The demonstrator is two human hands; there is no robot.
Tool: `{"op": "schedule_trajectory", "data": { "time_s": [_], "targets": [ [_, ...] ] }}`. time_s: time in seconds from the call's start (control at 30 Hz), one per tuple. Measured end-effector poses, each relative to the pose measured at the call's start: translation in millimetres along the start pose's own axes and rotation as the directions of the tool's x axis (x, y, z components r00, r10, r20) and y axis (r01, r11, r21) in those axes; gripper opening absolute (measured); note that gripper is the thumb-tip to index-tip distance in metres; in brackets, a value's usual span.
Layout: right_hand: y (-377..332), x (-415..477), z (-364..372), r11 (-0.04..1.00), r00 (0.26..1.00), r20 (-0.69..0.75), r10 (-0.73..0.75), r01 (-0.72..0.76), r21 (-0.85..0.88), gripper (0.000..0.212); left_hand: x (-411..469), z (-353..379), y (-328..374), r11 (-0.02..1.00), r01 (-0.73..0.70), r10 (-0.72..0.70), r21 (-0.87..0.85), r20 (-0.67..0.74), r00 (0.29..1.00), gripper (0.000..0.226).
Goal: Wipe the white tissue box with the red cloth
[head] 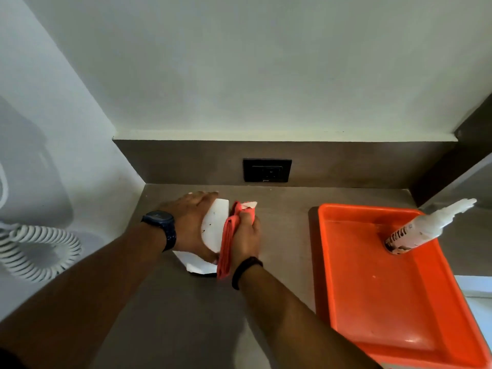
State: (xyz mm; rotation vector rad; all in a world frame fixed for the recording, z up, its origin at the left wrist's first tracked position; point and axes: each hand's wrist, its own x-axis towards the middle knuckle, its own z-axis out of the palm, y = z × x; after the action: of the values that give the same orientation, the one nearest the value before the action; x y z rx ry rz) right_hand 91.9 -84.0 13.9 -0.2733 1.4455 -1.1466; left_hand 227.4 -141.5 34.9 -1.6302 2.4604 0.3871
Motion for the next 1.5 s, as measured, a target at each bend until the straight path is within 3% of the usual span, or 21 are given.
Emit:
{"op": "schedule_trajectory", "data": {
  "time_s": [0.1,0.2,0.27,0.33,0.4,0.47,0.5,0.57,0.63,0.77,0.87,0.93,1.07,1.23,1.4,1.5],
  "targets": [
    [-24,-5,9,0.975,0.983,0.027,-0.182,0.177,0.131,0.038,-5,-4,-10,0.994,0.027,-0.024,-0.108,0.023,0.999,0.158],
    [-39,-9,19,0.888,0.889,0.142,-0.435,0.45,-0.097,0.026,-18,-5,-28,0.973,0.109,-0.105,-0.203,0.032,0.994,0.168],
    [-37,-6,23,0.694,0.799,0.336,-0.499,0.601,-0.396,0.036,-24,-3,-40,0.985,0.106,-0.097,-0.136,0.071,0.993,0.164],
    [-31,-2,25,0.304,0.745,0.519,-0.419,0.654,-0.693,0.047,-27,-5,-42,1.0,-0.006,0.003,0.021,0.113,0.994,0.143],
    [-23,-2,26,-0.058,0.684,0.606,-0.406,0.643,-0.764,0.052,-28,-4,-36,0.983,-0.18,0.18,0.048,-0.006,0.984,0.123],
    [-18,-4,27,-0.188,0.628,0.654,-0.421,0.645,-0.741,0.056,-32,-1,-33,0.971,-0.226,0.237,0.074,-0.222,0.946,0.123],
    [-16,-3,27,-0.225,0.595,0.68,-0.429,0.658,-0.719,0.057,-32,-1,-33,0.976,-0.211,0.218,0.054,-0.248,0.944,0.129],
    [-15,0,25,-0.29,0.542,0.723,-0.428,0.675,-0.678,0.056,-31,0,-35,0.98,-0.164,0.145,-0.113,-0.166,0.975,0.136],
    [-21,6,21,-0.299,0.554,0.734,-0.393,0.678,-0.672,0.057,-27,0,-38,0.981,-0.126,0.116,-0.147,-0.074,0.991,0.131],
    [-26,10,24,-0.169,0.649,0.654,-0.389,0.647,-0.743,0.057,-26,1,-43,0.97,-0.069,0.058,-0.232,-0.055,0.997,0.131],
    [-17,0,26,-0.208,0.571,0.713,-0.408,0.702,-0.681,0.053,-27,5,-46,0.982,-0.058,0.053,-0.18,-0.033,0.998,0.137],
    [-21,6,19,-0.217,0.56,0.73,-0.391,0.715,-0.664,0.052,-25,6,-46,0.986,-0.042,0.039,-0.161,-0.02,0.999,0.138],
    [-29,15,16,-0.083,0.677,0.643,-0.358,0.663,-0.744,0.055,-22,3,-42,0.986,-0.029,0.031,-0.166,0.014,0.999,0.133],
    [-16,2,19,-0.21,0.562,0.721,-0.405,0.711,-0.671,0.043,-23,8,-46,0.998,0.04,-0.04,-0.049,0.012,0.999,0.141],
    [-26,12,10,-0.031,0.68,0.63,-0.374,0.67,-0.742,0.051,-20,12,-46,0.996,0.015,-0.02,-0.085,-0.05,0.999,0.136],
    [-19,7,9,0.006,0.639,0.652,-0.408,0.716,-0.698,0.05,-22,12,-43,0.998,-0.011,0.007,-0.061,-0.069,0.998,0.13]
  ]
}}
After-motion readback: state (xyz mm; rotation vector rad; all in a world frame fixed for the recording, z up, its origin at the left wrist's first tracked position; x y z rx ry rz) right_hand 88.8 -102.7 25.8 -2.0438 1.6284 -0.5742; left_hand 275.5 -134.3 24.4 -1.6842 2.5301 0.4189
